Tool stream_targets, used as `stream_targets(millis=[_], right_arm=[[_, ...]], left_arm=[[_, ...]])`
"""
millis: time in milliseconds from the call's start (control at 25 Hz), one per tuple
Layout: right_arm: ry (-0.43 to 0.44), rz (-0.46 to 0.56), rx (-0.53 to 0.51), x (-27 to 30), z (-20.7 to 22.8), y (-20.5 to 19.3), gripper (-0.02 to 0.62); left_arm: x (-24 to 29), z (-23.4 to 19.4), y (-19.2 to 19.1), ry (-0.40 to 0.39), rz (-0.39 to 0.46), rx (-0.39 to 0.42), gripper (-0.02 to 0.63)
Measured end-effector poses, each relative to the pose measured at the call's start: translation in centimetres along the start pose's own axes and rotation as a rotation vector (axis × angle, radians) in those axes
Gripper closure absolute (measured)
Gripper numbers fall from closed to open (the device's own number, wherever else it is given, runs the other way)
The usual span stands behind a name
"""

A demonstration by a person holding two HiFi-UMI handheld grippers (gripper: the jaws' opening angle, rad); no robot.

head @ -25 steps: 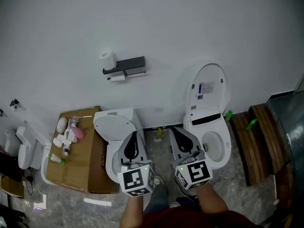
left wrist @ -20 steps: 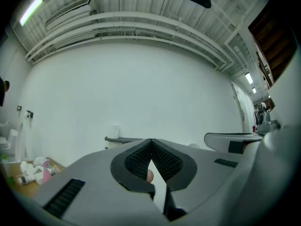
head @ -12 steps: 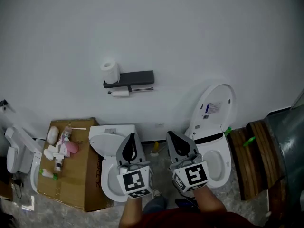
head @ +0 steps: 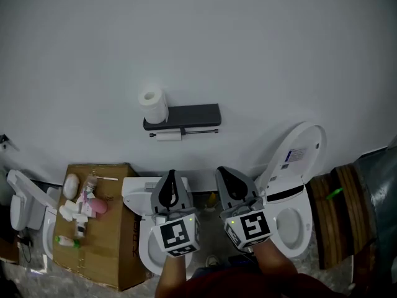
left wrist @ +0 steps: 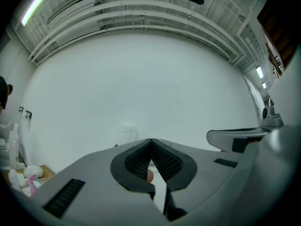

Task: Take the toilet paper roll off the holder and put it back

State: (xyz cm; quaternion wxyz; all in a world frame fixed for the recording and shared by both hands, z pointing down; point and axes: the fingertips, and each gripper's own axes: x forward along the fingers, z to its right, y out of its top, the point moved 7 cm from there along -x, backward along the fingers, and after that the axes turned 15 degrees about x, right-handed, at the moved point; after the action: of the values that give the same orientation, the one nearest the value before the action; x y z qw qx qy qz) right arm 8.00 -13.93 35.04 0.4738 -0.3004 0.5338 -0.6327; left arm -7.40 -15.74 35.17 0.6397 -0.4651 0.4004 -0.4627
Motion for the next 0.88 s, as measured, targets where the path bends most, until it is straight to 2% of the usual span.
stream_targets(millis=[280,600,640,680,760,880], right_arm=[[0.026,0.001,0.05,6.4,3.7,-0.4,0.581],[0.147,-0.009,0.095,12.9,7.5,0.3,0.581],[0.162,-0.01,0.103,13.5,7.8,0.3,0.581],[0.176,-0.011,0.112,14.0,8.2,0.4,0.581],[0.2,-0.012,0.129,15.0,9.1,0.4,0.581],[0.23,-0.02,0.145,16.3,9.9,0.2,0.581]], left_arm=[[6.2,-0.3,-1.1,0.029,-0.025,0.021,0.595],[13.0,-1.2,-1.3,0.158,-0.053,0.036,0.594],[13.7,-1.3,-1.5,0.168,-0.063,0.038,0.54],[14.5,-1.3,-1.6,0.178,-0.075,0.034,0.459],[15.9,-1.3,-1.8,0.204,-0.095,0.027,0.401],[18.0,-1.9,-2.1,0.245,-0.105,0.062,0.29]])
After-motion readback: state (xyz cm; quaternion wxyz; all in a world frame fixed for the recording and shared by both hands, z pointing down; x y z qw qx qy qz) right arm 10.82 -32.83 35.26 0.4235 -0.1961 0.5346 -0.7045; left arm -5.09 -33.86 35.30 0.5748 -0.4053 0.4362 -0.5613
